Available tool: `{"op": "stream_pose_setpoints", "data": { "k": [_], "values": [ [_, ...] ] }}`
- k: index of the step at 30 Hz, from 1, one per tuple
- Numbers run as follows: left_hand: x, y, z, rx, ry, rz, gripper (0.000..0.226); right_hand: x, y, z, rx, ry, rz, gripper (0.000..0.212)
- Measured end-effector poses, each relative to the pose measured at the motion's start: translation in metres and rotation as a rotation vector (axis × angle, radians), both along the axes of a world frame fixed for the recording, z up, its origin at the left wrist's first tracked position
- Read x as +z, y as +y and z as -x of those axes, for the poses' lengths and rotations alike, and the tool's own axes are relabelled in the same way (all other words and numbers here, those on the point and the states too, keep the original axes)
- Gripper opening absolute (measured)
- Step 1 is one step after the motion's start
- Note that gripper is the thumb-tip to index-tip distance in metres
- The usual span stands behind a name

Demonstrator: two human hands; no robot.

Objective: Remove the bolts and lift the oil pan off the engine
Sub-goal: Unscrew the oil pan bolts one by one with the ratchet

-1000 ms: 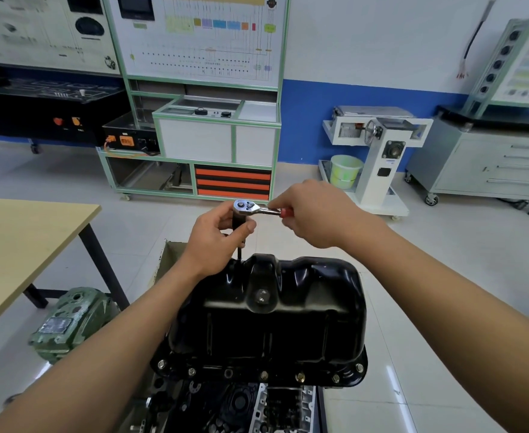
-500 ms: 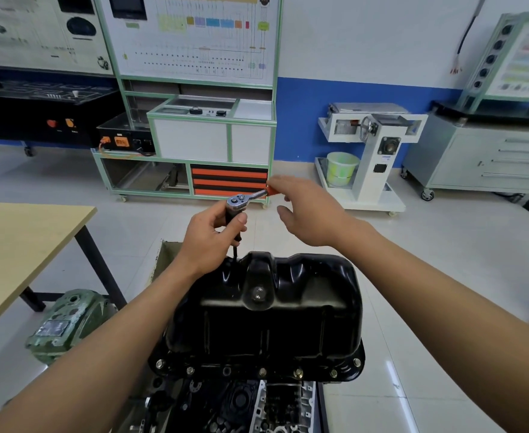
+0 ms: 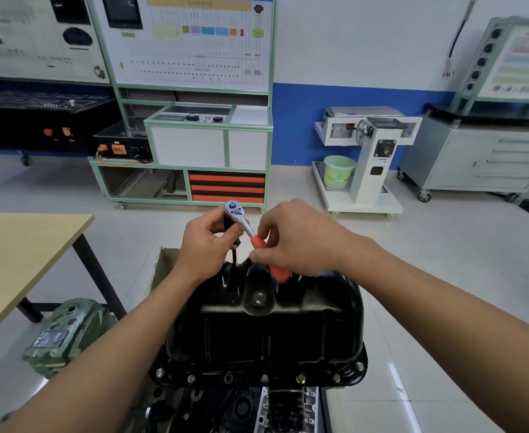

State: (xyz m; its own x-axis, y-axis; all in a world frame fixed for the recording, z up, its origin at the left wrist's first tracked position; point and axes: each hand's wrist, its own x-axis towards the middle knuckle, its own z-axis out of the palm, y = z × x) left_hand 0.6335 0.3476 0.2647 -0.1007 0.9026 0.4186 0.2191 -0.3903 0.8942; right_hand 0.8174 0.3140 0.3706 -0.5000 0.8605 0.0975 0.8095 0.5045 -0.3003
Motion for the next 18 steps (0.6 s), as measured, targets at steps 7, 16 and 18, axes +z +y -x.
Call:
{"op": "stream_pose_setpoints", "data": {
  "k": [7, 16, 18],
  "values": [
    [0.0, -0.002, 0.003, -0.073, 0.029, -0.008, 0.023, 0.013, 0.018, -0.013, -0.005, -0.059, 0.042, 0.012],
    [0.0, -0.002, 0.003, -0.126, 0.025, 0.011, 0.014, -0.002, 0.055, -0.011, -0.098, -0.143, -0.18, 0.031],
    [0.0, -0.003, 0.004, -0.128, 0.031, 0.014, 0.015, -0.006, 0.06, -0.008, -0.066, -0.107, -0.174, 0.04]
  ]
}}
